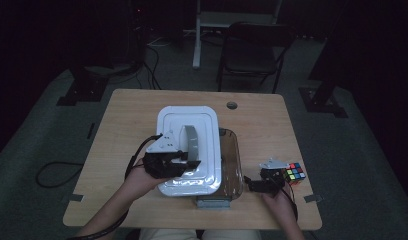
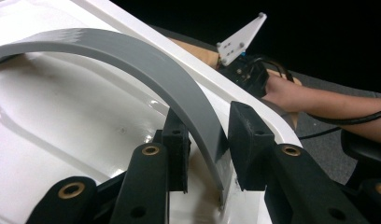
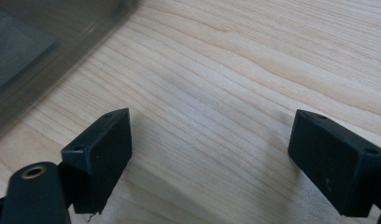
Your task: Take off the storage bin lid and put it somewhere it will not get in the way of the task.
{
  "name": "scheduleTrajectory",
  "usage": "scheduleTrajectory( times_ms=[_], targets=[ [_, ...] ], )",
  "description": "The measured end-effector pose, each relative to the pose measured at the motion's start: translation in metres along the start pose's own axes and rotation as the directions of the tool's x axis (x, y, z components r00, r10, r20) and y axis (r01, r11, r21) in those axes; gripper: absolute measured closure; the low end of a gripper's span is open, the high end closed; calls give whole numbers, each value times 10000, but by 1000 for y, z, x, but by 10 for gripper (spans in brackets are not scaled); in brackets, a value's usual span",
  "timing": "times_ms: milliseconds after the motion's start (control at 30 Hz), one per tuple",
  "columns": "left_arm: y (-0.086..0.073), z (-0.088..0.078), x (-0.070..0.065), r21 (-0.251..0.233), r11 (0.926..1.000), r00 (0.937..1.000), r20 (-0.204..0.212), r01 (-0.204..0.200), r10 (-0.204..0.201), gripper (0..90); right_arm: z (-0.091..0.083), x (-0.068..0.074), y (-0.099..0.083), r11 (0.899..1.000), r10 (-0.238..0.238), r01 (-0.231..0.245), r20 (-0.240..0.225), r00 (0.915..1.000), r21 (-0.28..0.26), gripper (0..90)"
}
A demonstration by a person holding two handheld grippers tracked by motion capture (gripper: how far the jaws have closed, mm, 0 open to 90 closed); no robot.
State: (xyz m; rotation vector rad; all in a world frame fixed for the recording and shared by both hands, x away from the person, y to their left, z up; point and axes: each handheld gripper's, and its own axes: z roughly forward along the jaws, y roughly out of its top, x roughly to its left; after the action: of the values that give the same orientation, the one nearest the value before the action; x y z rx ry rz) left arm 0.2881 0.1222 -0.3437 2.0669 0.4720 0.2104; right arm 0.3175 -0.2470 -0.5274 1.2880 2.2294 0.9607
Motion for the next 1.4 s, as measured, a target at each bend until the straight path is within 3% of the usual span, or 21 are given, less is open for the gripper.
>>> scheduleTrajectory(
  times_ms=[233,467,567,700,767,967,1200,1400],
  targets=[
    [-14,-23,9,-36,9997,9992,-310,256,-257,703,0,0,0,10000,1,-1,1,10000,-4,134],
    [-35,-47,26,-90,9961,9935,-719,877,-881,702,0,0,0,10000,-3,3,-1,10000,-1,135],
    [-44,-57,31,-131,9955,9928,-734,937,-944,702,0,0,0,10000,7,-7,-5,10000,8,135],
    [-59,-63,39,-242,9972,9961,-526,703,-715,701,0,0,0,10000,7,-7,-1,10000,3,135],
    [-67,-64,44,-161,9964,9955,-453,829,-835,701,0,0,0,10000,7,-7,-2,10000,5,135],
    [-94,-53,58,100,9903,9901,-252,1386,-1383,702,0,0,0,10000,6,-6,-2,10000,3,135],
    [-114,-24,66,447,9870,9866,467,1542,-1563,700,0,0,0,10000,11,-11,-2,10000,3,135],
    [-129,4,71,955,9813,9811,825,1673,-1752,700,0,0,0,10000,7,-7,-1,10000,2,135]
  ],
)
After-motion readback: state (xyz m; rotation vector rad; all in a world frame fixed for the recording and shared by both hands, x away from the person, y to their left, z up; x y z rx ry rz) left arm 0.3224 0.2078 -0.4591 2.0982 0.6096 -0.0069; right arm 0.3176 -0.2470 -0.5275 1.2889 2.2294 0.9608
